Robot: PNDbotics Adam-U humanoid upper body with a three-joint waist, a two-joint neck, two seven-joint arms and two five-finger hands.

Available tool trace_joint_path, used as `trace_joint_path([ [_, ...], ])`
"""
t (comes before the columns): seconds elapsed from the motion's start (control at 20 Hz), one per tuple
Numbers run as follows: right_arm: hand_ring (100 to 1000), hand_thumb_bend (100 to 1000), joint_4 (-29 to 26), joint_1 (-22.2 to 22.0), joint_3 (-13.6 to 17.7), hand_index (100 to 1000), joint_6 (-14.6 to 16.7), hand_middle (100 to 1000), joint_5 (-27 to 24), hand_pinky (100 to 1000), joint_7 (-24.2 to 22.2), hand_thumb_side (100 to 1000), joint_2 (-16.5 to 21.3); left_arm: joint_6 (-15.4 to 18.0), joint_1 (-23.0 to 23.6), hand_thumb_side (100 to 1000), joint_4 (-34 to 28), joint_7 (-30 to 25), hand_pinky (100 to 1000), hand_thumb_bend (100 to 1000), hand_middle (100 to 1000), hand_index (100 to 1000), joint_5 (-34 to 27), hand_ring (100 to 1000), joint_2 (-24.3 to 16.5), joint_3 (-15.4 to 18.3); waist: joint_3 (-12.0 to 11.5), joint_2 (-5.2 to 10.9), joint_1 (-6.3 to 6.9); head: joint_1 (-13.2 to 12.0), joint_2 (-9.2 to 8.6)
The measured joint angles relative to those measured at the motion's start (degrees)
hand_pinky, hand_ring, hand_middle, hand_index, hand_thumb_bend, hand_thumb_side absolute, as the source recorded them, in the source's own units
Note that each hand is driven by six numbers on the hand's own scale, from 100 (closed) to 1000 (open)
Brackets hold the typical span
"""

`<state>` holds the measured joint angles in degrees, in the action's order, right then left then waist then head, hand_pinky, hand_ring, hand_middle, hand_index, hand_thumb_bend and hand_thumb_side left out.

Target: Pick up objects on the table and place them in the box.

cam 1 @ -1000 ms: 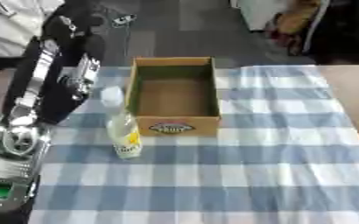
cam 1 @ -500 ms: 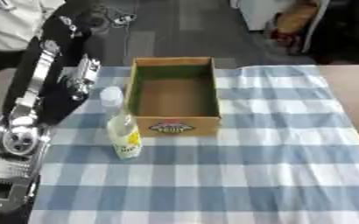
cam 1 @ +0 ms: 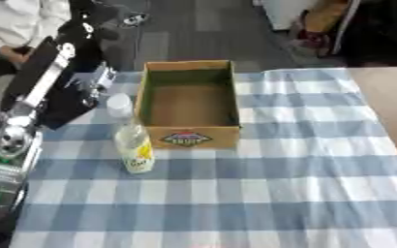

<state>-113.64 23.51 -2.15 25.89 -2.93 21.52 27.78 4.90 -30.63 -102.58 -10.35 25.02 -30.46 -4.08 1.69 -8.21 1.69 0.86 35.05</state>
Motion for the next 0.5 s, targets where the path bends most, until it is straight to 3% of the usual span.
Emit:
trace_joint_path([
  [0.25,524,100,0.0,0.0,0.0,751,-0.2,555,0.0,475,-0.1,954,0.1,0.1,-2.4,1000,4.4,-2.0,937,1000,958,982,0.2,802,-5.4,-1.9,0.0,0.29,0.65,0.0,0.48],
  [0.5,525,100,0.0,0.0,-0.1,752,-0.3,556,0.0,475,-0.3,954,0.5,0.9,-3.7,1000,7.9,-3.3,963,1000,965,973,1.7,823,-7.6,-3.3,0.3,0.54,1.01,0.0,0.50],
])
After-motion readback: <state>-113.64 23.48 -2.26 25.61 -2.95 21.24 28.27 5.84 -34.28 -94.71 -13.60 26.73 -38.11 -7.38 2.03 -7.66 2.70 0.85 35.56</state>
